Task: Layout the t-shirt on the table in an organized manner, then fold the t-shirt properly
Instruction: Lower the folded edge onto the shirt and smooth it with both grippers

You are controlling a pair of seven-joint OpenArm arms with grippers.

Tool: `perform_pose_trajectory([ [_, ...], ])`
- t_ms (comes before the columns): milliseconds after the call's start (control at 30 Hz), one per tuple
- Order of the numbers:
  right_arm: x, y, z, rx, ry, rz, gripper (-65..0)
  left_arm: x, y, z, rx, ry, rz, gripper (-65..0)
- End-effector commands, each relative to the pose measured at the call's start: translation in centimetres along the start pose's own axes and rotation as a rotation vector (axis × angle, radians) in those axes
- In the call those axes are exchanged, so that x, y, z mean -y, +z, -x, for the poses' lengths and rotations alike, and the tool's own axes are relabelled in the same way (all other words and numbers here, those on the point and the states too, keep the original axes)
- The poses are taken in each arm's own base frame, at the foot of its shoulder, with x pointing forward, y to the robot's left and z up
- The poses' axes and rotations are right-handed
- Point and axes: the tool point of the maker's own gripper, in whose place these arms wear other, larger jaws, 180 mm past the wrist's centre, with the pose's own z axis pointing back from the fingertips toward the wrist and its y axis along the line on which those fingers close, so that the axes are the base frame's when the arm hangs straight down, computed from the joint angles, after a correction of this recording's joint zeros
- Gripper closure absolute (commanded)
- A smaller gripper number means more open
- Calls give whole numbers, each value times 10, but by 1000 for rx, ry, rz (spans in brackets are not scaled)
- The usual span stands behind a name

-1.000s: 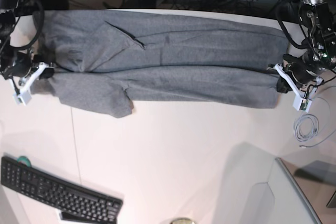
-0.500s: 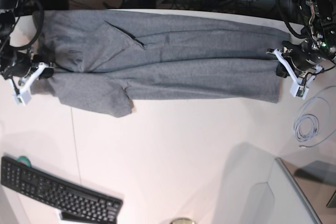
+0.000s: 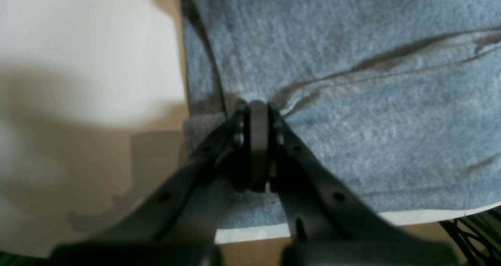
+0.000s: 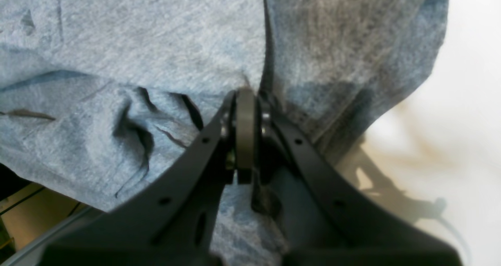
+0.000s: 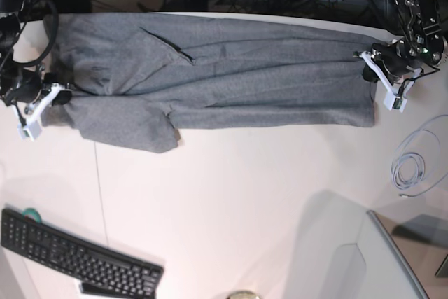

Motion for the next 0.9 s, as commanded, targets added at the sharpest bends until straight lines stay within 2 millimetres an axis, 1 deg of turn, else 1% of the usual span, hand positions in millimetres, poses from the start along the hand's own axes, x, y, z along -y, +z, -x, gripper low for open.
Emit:
perform_pose_trajectory([
  [0, 5, 8, -15, 38, 19, 12, 0, -9, 5, -14, 37, -14, -22, 0],
  [333, 3, 7, -16, 40, 18, 9, 0, -7, 5, -15, 39, -17, -18, 0],
  [633, 4, 7, -15, 43, 11, 10, -3, -9, 7, -17, 47, -18, -24, 0],
  [667, 4, 7, -15, 44, 10, 9, -14, -9, 7, -17, 47, -18, -24, 0],
  [700, 4, 7, -15, 44, 9, 9, -41, -9, 7, -17, 47, -18, -24, 0],
  [733, 4, 7, -16, 45, 7, 7, -78, -9, 7, -17, 47, -18, -24, 0],
  [833, 4, 8, -16, 48, 3, 6, -218, -9, 7, -18, 48, -19, -25, 0],
  [867, 4, 8, -17, 49, -7, 11, -255, -10, 7, -18, 48, -19, -26, -72],
])
